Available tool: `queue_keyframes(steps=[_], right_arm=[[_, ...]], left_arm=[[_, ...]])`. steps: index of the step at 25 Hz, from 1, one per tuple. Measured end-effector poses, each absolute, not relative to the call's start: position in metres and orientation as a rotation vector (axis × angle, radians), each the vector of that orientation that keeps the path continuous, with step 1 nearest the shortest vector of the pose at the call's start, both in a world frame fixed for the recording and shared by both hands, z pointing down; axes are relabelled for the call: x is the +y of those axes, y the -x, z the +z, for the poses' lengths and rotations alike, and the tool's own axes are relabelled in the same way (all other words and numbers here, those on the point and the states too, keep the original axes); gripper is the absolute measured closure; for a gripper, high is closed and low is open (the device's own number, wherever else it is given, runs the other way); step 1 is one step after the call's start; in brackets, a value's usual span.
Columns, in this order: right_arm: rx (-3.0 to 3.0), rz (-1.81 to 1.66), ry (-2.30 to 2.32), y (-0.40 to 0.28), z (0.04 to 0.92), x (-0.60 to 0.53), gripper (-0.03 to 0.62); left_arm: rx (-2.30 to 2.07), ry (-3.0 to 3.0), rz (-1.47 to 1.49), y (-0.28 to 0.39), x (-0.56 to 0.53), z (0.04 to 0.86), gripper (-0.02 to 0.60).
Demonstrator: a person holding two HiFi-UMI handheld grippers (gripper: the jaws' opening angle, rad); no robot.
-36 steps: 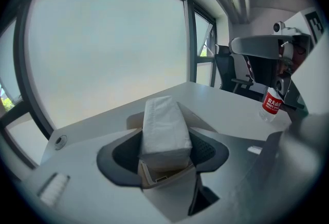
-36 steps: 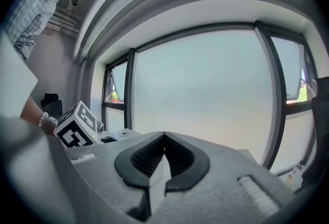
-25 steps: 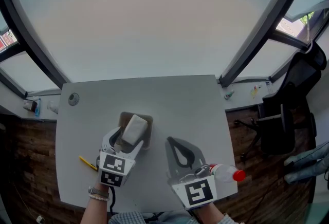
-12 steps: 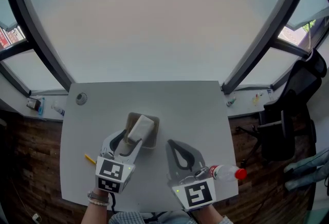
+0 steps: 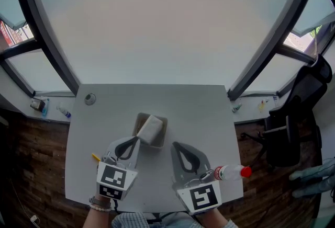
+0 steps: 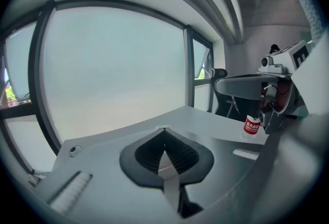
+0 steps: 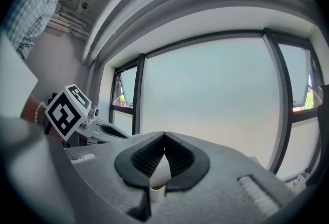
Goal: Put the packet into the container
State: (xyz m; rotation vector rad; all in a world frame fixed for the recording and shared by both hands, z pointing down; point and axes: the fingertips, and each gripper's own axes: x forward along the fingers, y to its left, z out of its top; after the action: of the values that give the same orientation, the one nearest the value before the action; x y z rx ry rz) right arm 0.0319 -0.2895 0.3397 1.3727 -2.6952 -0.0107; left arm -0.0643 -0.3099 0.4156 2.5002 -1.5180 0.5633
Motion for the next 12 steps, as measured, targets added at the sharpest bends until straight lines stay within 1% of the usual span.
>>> queue_keyframes(steps=[12], right_arm=[[-2.753,-0.056,-1.333,-0.014,0.319,-0.280,0.592]], left_arm=[[-1.632,-2.566,0.335,0.069,-0.296,0.355,0.578]])
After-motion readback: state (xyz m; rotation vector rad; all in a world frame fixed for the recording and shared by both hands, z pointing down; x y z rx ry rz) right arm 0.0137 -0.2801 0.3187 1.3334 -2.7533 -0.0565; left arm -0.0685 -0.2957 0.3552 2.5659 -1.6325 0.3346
